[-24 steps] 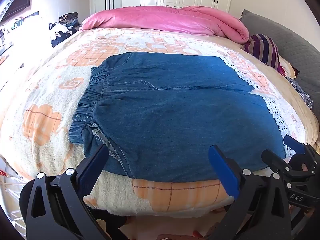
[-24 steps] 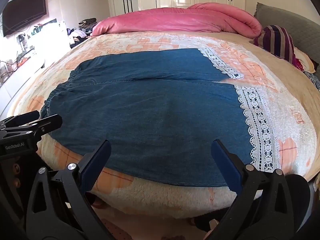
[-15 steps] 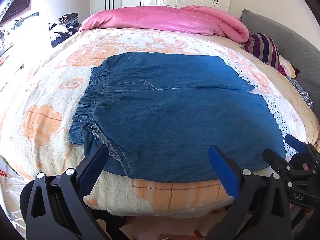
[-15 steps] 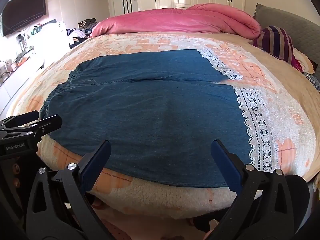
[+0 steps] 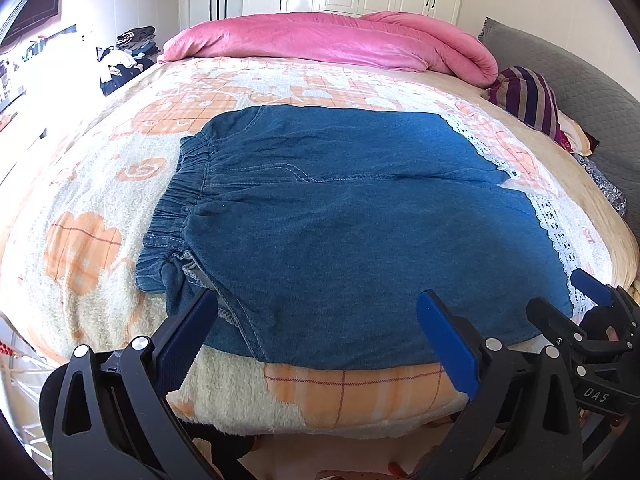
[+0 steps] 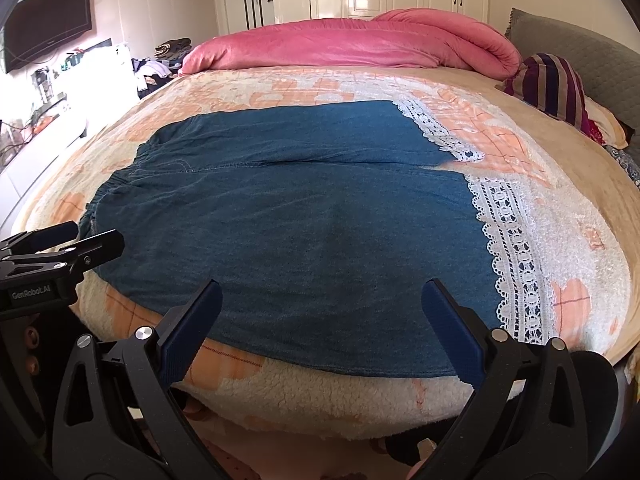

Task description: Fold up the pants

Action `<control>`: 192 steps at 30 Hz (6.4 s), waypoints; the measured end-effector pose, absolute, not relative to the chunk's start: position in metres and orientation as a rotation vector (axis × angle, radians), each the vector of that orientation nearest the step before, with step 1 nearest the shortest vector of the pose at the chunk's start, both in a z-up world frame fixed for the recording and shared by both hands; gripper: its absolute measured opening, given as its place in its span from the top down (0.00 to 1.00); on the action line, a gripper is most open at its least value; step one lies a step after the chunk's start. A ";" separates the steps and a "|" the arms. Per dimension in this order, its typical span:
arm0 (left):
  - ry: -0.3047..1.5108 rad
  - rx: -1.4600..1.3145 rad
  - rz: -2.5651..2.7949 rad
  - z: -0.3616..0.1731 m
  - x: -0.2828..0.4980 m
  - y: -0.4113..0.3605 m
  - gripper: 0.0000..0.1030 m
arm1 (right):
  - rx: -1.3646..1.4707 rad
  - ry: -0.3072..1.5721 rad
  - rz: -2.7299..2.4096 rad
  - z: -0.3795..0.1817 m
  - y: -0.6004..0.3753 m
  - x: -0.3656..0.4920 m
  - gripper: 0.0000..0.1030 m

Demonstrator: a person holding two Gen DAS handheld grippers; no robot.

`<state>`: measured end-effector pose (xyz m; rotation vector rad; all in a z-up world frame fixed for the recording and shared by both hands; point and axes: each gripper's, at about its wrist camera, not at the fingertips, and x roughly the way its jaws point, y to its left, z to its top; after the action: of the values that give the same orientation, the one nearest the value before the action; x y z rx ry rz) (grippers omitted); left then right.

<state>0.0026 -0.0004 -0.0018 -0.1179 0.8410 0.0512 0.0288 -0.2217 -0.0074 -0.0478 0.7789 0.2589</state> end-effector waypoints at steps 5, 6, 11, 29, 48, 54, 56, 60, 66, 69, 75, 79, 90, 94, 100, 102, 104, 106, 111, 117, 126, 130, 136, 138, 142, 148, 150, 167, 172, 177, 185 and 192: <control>0.842 -0.115 0.048 -0.002 0.006 0.000 0.04 | -0.046 0.780 0.257 -0.008 -0.221 0.031 0.08; 0.841 -0.116 0.047 -0.003 0.007 0.000 0.04 | -0.045 0.780 0.257 -0.007 -0.222 0.032 0.08; 0.850 -0.112 0.051 -0.006 0.015 0.002 0.04 | -0.035 0.790 0.268 -0.009 -0.222 0.042 0.08; 0.812 -0.156 0.080 0.001 0.060 0.029 0.04 | -0.081 0.809 0.319 -0.007 -0.200 0.108 0.08; 0.808 -0.204 0.143 0.016 0.114 0.087 0.04 | -0.182 0.768 0.433 0.024 -0.153 0.186 0.08; 0.821 -0.225 0.193 0.015 0.141 0.121 0.04 | -0.242 0.771 0.455 0.028 -0.133 0.215 0.08; 0.837 -0.237 0.182 0.014 0.148 0.130 0.04 | -0.255 0.767 0.478 0.029 -0.126 0.223 0.08; 0.842 -0.236 0.216 0.012 0.163 0.147 0.04 | -0.278 0.769 0.515 0.029 -0.111 0.239 0.08; 0.863 -0.221 0.225 0.003 0.190 0.164 0.04 | -0.249 0.810 0.582 0.024 -0.096 0.273 0.08; 0.896 -0.208 0.188 -0.005 0.205 0.169 0.04 | -0.208 0.858 0.605 0.020 -0.093 0.293 0.08; 0.909 -0.204 0.100 -0.017 0.218 0.165 0.05 | -0.334 0.853 0.650 0.013 -0.070 0.318 0.08; 0.907 -0.186 0.086 -0.019 0.223 0.162 0.10 | -0.441 0.848 0.690 0.005 -0.050 0.331 0.08; 0.838 -0.170 0.034 -0.013 0.218 0.166 0.66 | -0.677 0.849 0.747 -0.022 -0.006 0.343 0.08; 0.756 -0.089 0.025 0.007 0.201 0.152 0.66 | -0.720 0.834 0.781 -0.024 0.002 0.338 0.24; 0.711 -0.061 0.006 0.016 0.188 0.142 0.66 | -0.728 0.813 0.847 -0.028 0.009 0.325 0.53; 0.709 -0.058 0.003 0.016 0.185 0.141 0.66 | -0.685 0.808 0.858 -0.030 0.006 0.320 0.69; 0.709 -0.063 0.002 0.016 0.184 0.142 0.66 | -0.644 0.802 0.882 -0.030 0.002 0.314 0.83; 0.712 -0.068 0.002 0.015 0.183 0.144 0.66 | -0.638 0.783 0.902 -0.031 0.000 0.306 0.94; 0.696 -0.059 0.020 0.017 0.176 0.148 0.66 | -0.537 0.763 0.904 -0.015 -0.018 0.287 0.97; 0.671 -0.051 -0.015 0.025 0.166 0.142 0.65 | -0.334 0.708 0.914 0.017 -0.063 0.257 0.97; 0.626 -0.034 -0.042 0.033 0.115 0.124 0.62 | -0.211 0.665 0.982 0.035 -0.105 0.170 0.97; 0.625 -0.055 -0.020 0.026 0.081 0.118 0.61 | -0.219 0.685 1.008 0.024 -0.111 0.129 0.97; 0.632 -0.090 -0.025 0.021 0.041 0.116 0.61 | -0.183 0.722 1.047 0.008 -0.119 0.086 0.97; 0.644 -0.102 -0.036 0.021 0.031 0.116 0.61 | -0.183 0.731 1.059 0.005 -0.120 0.076 0.97; 0.691 -0.111 -0.029 0.017 0.023 0.117 0.59 | -0.192 0.762 1.082 -0.002 -0.116 0.062 0.97; 0.831 -0.119 -0.003 -0.004 0.016 0.123 0.54 | -0.233 0.805 1.039 -0.017 -0.114 0.054 0.97; 0.853 -0.143 0.004 -0.009 0.010 0.126 0.51 | -0.268 0.805 1.019 -0.021 -0.113 0.049 0.97; 0.788 -0.184 -0.080 0.016 0.037 0.091 0.42 | -0.317 0.834 1.028 -0.039 -0.115 0.031 0.94; 0.866 -0.116 -0.032 -0.020 0.040 0.089 0.42 | -0.240 0.829 1.074 -0.023 -0.130 0.032 0.87; 0.861 -0.115 -0.026 -0.021 0.031 0.092 0.43 | -0.114 0.763 1.049 0.005 -0.138 0.046 0.83; 0.848 -0.123 -0.033 -0.020 0.026 0.093 0.42 | -0.195 0.922 0.929 -0.046 -0.110 0.067 0.68; 0.753 -0.201 -0.050 0.007 0.006 0.095 0.34 | -0.079 0.815 0.894 -0.002 -0.156 0.075 0.54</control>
<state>0.0055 0.0950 0.0073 -0.2011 0.7532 -0.0501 0.0754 -0.1562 -0.0023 -0.0793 0.8155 0.8944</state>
